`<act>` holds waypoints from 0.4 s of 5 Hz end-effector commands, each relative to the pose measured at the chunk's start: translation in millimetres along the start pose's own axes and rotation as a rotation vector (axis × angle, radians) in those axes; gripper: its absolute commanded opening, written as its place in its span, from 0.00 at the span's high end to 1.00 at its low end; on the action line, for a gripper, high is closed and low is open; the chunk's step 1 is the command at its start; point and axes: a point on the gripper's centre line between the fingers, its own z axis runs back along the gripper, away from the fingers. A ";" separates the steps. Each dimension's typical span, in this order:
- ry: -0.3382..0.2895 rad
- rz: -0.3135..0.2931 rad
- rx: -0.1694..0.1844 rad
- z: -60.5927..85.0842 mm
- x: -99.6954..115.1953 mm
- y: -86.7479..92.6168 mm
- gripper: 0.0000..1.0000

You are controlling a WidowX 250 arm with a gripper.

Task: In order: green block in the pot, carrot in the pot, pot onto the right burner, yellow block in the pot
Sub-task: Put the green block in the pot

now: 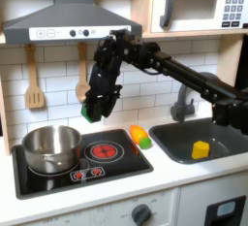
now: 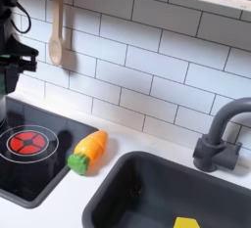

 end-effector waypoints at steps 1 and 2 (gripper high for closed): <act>-0.020 0.096 0.050 17.8 4.5 56.3 1.00; -0.034 0.152 0.079 15.2 11.8 74.5 1.00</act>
